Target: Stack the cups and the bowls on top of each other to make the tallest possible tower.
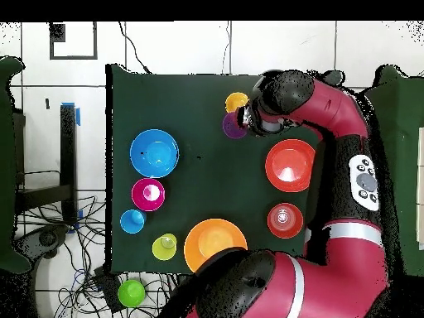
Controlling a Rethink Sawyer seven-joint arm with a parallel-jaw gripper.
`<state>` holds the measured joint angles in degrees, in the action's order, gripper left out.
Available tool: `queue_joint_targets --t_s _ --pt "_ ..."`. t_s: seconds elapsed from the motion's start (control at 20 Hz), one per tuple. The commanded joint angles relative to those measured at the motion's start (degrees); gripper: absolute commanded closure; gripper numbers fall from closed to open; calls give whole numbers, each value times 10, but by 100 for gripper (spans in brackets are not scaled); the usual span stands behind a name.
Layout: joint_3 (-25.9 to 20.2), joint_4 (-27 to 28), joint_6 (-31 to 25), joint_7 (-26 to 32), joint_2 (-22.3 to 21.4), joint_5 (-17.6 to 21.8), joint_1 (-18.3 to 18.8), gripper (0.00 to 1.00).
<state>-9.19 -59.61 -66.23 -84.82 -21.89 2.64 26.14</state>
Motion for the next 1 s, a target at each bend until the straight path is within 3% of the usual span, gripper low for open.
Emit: queue_joint_targets --t_s 0.05,1.0 --pt "-66 -3 -11 124 -3 38 1 100" --pt "-81 22 -50 144 -7 53 10 100"
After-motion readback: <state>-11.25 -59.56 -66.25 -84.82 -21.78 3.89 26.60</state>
